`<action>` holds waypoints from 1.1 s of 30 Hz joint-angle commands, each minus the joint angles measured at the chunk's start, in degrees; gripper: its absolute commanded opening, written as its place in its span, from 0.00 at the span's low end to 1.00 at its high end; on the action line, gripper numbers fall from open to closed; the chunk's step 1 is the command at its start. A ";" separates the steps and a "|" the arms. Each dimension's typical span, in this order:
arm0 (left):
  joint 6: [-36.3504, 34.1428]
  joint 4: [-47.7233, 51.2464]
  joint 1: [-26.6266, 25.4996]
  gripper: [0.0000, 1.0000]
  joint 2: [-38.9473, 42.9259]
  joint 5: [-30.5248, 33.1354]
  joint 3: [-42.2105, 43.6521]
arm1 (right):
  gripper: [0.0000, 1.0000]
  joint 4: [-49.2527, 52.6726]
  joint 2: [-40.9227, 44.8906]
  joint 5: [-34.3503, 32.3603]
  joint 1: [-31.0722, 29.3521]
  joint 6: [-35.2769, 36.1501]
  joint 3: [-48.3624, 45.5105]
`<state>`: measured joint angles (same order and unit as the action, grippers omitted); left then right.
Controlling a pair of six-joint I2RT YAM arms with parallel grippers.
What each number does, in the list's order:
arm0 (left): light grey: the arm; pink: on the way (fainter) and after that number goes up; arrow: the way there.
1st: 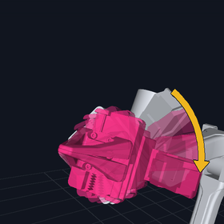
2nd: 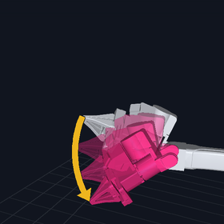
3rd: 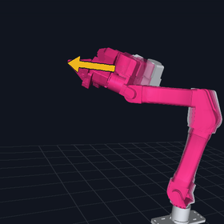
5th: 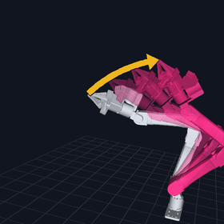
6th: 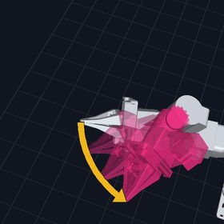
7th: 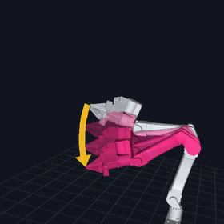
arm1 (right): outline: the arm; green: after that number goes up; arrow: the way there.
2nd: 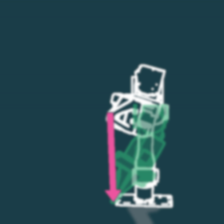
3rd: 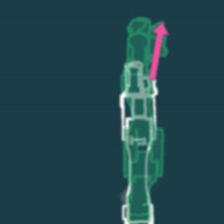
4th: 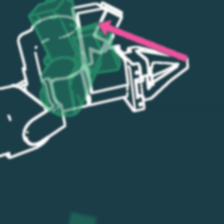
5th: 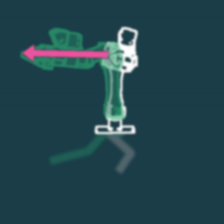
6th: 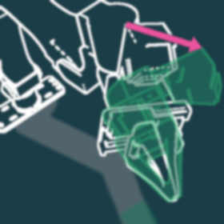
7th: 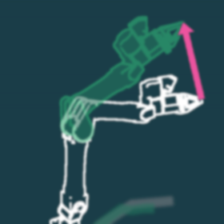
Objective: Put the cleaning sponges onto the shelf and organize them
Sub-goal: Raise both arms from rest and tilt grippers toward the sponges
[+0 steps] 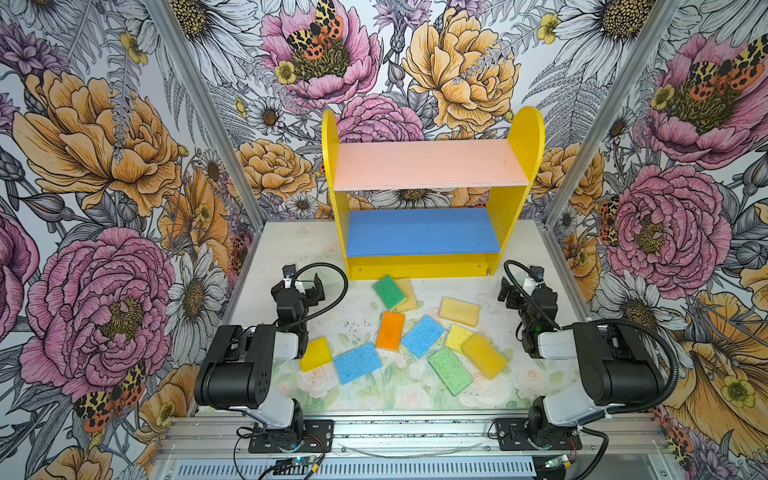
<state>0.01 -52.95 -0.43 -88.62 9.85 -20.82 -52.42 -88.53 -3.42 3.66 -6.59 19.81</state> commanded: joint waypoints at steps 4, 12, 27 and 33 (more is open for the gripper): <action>-0.77 11.58 -1.80 0.99 6.37 5.10 -4.76 | 0.96 0.18 3.80 -2.99 -0.34 -1.42 -0.03; 10.54 39.35 -3.40 0.99 19.66 10.17 -15.64 | 0.96 23.25 25.06 -7.87 -0.37 -5.95 2.80; 24.53 68.51 -9.02 0.99 29.56 -14.23 -26.44 | 0.99 69.48 38.05 5.88 -0.37 -26.37 21.79; 26.99 77.93 -4.65 0.99 31.08 -31.16 -27.70 | 0.95 76.95 33.08 18.99 -2.14 -28.92 26.63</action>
<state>24.95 18.00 -6.68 -59.22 -9.45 -47.05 17.91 -54.02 7.33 2.85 -32.75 44.14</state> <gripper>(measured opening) 0.987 0.953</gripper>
